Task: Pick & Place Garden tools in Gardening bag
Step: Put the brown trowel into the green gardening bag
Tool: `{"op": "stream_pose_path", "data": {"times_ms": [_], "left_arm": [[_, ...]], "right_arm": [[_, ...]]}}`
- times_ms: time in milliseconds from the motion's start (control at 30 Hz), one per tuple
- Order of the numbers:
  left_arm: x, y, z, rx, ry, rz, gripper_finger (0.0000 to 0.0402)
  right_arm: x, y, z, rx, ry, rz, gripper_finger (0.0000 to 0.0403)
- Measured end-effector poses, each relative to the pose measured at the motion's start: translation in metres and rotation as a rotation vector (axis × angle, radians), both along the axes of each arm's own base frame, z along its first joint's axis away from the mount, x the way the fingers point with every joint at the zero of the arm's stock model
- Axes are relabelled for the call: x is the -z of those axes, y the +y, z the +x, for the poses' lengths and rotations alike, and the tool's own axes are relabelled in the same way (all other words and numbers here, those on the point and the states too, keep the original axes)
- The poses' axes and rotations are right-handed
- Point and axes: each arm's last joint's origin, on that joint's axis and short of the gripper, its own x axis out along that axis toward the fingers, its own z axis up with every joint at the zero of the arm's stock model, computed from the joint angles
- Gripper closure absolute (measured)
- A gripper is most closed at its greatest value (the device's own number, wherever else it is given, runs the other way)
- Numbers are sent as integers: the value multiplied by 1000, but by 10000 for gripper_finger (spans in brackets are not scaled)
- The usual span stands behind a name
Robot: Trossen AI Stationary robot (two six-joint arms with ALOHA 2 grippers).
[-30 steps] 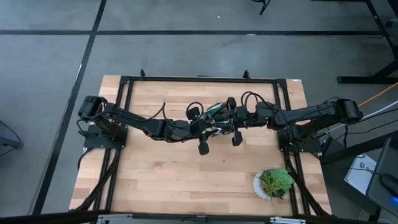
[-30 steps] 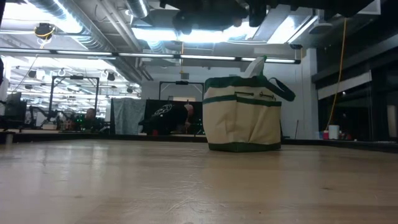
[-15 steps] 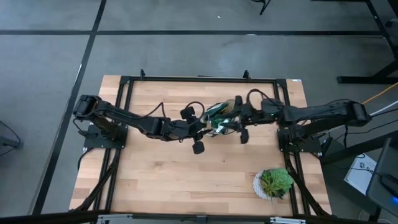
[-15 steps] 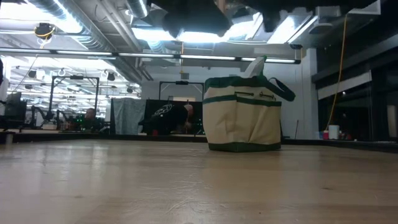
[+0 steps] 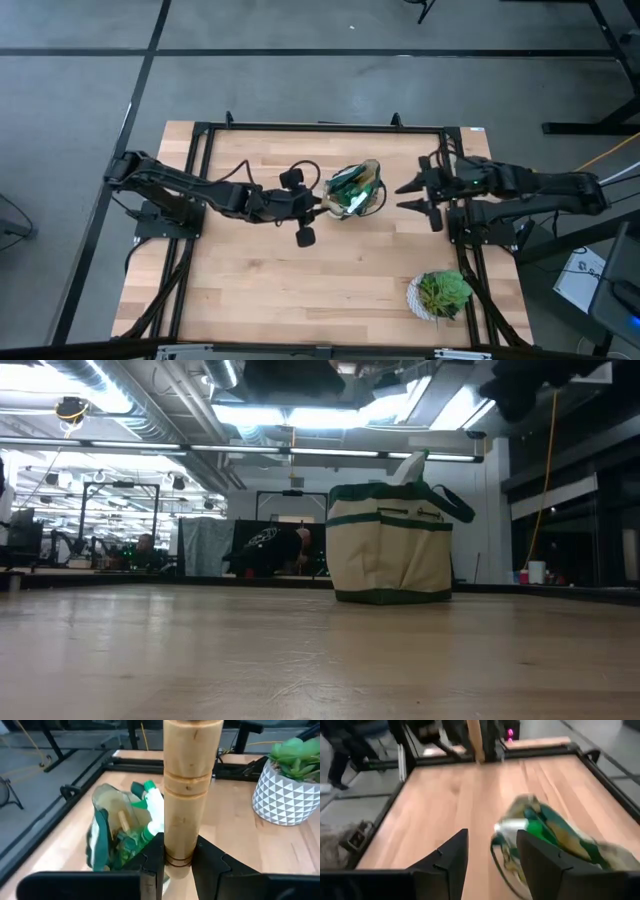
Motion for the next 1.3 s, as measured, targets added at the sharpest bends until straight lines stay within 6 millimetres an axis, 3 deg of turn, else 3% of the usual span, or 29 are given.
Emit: {"op": "stream_pose_path", "data": {"times_ms": [333, 500, 700, 800, 1133, 1300], "left_arm": [[-25, 29, -8, -76, -124, 2, 338], [-24, 34, -6, -91, -125, 2, 338], [-24, 30, -6, -70, -127, -17, 338], [-23, 25, -6, -56, -129, -26, 338], [-23, 16, -7, -37, -129, -52, 338], [-21, 21, -5, -62, -136, -79, 338]], "right_arm": [[9, -1, -24, 50, -89, -65, 232], [29, 3, -28, 33, -196, -10, 232], [75, 10, -19, -15, -402, 41, 232], [92, 9, -19, 18, -491, -19, 231], [133, 7, -21, 61, -403, -106, 231], [138, 7, -21, 61, -351, -97, 231]]}}
